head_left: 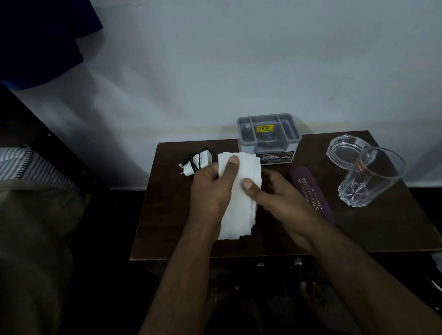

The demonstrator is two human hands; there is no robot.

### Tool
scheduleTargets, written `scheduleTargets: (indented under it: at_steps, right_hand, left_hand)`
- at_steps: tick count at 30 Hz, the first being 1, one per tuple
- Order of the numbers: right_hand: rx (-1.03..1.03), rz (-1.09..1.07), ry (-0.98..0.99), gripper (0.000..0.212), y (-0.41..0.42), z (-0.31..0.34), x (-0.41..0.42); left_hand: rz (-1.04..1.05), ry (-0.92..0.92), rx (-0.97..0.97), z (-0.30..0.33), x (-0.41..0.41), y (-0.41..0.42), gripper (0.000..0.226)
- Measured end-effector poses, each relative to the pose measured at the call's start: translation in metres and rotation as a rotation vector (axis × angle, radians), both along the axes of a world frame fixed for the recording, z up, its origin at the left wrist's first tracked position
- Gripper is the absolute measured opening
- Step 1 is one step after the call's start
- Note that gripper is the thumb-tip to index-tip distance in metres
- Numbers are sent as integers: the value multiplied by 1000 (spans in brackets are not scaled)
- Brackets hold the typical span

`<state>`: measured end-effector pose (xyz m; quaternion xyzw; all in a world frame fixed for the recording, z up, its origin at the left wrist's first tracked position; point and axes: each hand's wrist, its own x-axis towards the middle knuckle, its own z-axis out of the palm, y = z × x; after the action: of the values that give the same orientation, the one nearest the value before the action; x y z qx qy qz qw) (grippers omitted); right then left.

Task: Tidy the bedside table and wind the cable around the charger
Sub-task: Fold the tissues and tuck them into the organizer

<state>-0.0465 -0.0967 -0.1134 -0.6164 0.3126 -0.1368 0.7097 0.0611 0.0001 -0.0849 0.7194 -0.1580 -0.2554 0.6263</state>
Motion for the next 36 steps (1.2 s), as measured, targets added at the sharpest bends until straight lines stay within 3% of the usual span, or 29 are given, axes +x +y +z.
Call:
scheduleTargets:
  at_steps: [2,4,8,14,17,19,23,27,29,32,36]
  right_hand:
    - [84,102,-66,63,-1,-2,0]
    - [64,185,-137,46,-3,-6,1]
    - [-186,150,-82,35,-13,-9,9]
    - [-386,-111,-21,28,-38,6,30]
    - [-420,-210,-67,21,-48,10,36]
    - [-442,-298,-98,18,-54,11,40]
    - [-514,-604,-153,13,-75,16,49]
    - [-437,-802,-290,18,-92,15,58]
    - [-473,-790,-308,30,-91,13,65]
    - [-630,-742,-240,16,-82,11,79]
    - [-756,-611,-237,15,-70,10,92]
  left_hand:
    - [-5,12,-44,-2,0,-3,28]
    - [-15,-50,-48,-5,2,-8,33]
    - [-53,-177,-7,-5,11,-22,41]
    - [86,-34,-104,-1,25,-51,41]
    - [51,-25,-132,-2,32,-62,25]
    - [0,-38,-170,-4,37,-68,31]
    - [47,-224,-133,-12,48,-79,32]
    - [161,-394,-167,-16,53,-89,7]
    - [71,-324,-298,-13,51,-92,28]
    - [-116,-74,-412,-10,44,-97,68]
    - [-136,146,-526,-7,44,-99,89]
